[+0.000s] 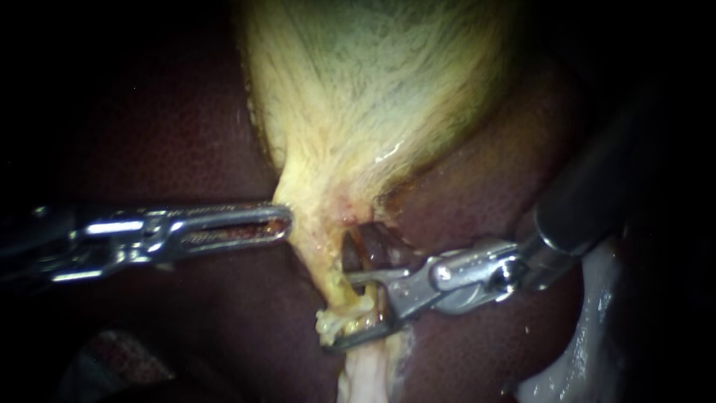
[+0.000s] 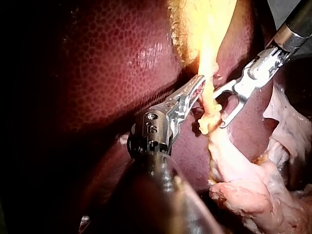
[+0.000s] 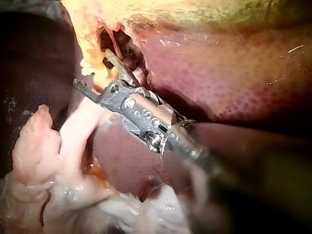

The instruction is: Going back second clip left tube

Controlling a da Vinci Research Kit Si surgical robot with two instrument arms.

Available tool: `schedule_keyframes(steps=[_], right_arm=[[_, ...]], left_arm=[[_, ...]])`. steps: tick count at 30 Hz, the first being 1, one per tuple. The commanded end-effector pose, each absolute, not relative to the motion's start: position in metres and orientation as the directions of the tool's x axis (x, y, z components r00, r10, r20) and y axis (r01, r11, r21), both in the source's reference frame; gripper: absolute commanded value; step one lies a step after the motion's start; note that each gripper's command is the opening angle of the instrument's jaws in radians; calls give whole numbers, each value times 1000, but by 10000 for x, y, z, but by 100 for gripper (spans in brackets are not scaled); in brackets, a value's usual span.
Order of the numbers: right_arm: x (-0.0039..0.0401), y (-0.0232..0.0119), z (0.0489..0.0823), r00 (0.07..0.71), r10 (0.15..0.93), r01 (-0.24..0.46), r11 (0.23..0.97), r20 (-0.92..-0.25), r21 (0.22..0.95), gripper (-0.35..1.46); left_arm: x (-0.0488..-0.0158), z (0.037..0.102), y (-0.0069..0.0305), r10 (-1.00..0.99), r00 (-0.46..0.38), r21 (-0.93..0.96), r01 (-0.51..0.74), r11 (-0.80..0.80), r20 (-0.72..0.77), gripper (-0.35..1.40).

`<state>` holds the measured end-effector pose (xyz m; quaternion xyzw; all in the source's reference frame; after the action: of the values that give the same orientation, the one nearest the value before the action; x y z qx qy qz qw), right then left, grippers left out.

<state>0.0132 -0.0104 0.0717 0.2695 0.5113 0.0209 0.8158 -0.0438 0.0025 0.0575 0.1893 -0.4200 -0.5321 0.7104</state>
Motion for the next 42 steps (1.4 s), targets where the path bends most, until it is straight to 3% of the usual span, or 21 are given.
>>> schedule_keyframes(steps=[1,9,21,31,42], right_arm=[[127,-103,715,475,311,243,853,-823,462,60],[91,-89,697,472,313,236,856,-824,460,60],[27,-38,641,447,187,255,911,-875,325,60],[19,-30,628,447,164,253,920,-880,300,60],[16,-33,627,446,163,255,920,-880,299,60]], left_arm=[[-438,576,25,-915,81,716,596,363,396,-35],[-437,576,25,-915,82,716,596,363,396,-35],[-437,578,25,-914,82,716,595,364,396,-35],[-444,587,19,-912,81,711,600,366,402,-35],[-483,629,22,-909,82,709,599,372,408,-35]])
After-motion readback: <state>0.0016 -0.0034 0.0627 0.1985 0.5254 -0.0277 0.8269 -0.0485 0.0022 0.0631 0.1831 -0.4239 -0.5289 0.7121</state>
